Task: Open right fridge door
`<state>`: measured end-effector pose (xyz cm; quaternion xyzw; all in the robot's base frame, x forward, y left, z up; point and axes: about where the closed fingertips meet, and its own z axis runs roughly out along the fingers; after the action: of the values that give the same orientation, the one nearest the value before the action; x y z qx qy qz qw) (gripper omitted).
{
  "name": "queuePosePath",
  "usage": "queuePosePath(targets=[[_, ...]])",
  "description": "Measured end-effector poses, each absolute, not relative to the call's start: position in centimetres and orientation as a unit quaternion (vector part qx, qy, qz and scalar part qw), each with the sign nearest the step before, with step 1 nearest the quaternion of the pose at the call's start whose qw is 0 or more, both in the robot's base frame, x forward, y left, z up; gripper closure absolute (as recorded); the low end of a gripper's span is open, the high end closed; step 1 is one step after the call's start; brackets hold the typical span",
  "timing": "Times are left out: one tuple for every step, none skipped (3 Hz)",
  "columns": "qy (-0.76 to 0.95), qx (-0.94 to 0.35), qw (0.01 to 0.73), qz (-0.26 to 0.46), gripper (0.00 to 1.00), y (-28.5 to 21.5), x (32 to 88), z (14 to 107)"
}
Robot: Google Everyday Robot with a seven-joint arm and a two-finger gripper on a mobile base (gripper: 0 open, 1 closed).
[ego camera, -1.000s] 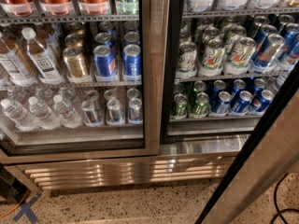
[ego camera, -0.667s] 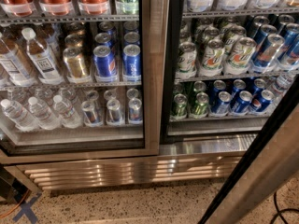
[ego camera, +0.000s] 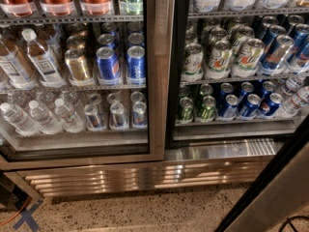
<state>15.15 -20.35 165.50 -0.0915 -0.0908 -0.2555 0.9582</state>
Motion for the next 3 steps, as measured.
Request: queuePosePath(targets=[[-0.121,-0.102,0.955,-0.252,0.00,-18.3,13.4,166.1],[-0.140,-0.108,0.957,-0.232,0.00,-15.4,12.8,166.7],[-0.142,-0.111,0.961,-0.210,0.00,-13.1,12.2,167.1]])
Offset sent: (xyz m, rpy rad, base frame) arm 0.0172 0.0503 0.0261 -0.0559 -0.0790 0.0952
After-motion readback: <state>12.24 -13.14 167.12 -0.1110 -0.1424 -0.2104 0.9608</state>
